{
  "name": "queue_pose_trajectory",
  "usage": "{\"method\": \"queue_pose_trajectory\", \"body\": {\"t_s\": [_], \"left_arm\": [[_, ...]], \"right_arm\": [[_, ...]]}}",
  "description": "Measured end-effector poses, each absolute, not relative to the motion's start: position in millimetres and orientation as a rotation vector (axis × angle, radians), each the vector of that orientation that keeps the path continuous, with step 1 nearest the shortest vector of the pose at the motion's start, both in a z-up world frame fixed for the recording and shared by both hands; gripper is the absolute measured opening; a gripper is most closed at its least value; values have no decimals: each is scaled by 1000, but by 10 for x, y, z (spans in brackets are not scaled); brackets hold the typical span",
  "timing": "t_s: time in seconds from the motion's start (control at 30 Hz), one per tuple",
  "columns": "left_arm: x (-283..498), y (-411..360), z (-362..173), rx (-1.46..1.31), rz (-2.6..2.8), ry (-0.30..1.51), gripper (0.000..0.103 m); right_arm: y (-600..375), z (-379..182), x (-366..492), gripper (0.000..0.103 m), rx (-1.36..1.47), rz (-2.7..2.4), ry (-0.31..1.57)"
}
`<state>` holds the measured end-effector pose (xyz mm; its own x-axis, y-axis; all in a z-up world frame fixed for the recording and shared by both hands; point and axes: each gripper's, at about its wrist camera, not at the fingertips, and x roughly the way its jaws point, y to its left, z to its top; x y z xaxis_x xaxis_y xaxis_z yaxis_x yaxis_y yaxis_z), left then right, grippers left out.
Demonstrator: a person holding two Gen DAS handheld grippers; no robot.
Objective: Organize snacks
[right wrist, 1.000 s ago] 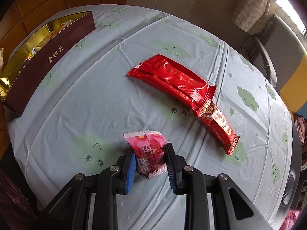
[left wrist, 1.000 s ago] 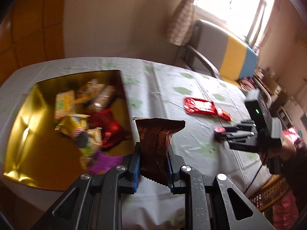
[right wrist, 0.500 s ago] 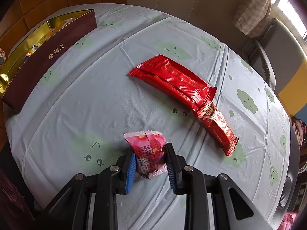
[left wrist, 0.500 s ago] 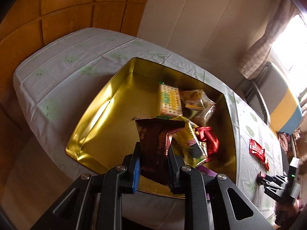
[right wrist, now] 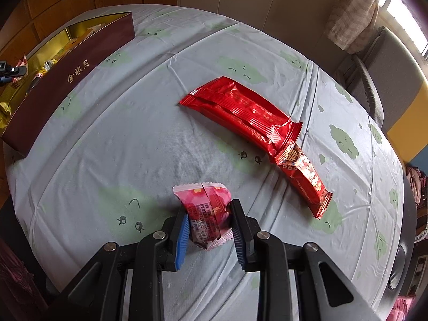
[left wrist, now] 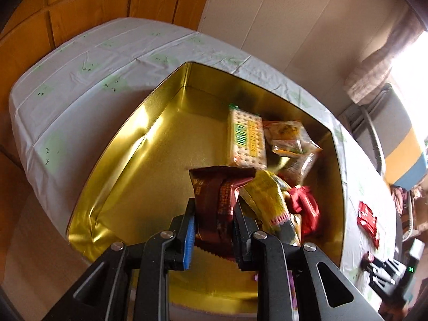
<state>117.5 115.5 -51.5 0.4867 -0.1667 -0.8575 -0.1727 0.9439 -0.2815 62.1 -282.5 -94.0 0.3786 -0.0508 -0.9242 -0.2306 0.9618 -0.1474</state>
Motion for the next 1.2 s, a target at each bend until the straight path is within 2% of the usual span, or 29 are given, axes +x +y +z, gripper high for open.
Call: {"method": "queue_pose_trajectory", "body": {"t_s": [0.2, 0.33, 1.2], "left_arm": [[1505, 1130, -587, -300, 17, 1079, 23], [1599, 1142, -621, -298, 17, 1086, 42], [679, 782, -364, -53, 85, 893, 42]], "right_arm": [[-2829, -942, 621, 30, -263, 117, 1182], [-2830, -942, 623, 30, -263, 117, 1182], [-2772, -930, 599, 29, -300, 110, 1173]]}}
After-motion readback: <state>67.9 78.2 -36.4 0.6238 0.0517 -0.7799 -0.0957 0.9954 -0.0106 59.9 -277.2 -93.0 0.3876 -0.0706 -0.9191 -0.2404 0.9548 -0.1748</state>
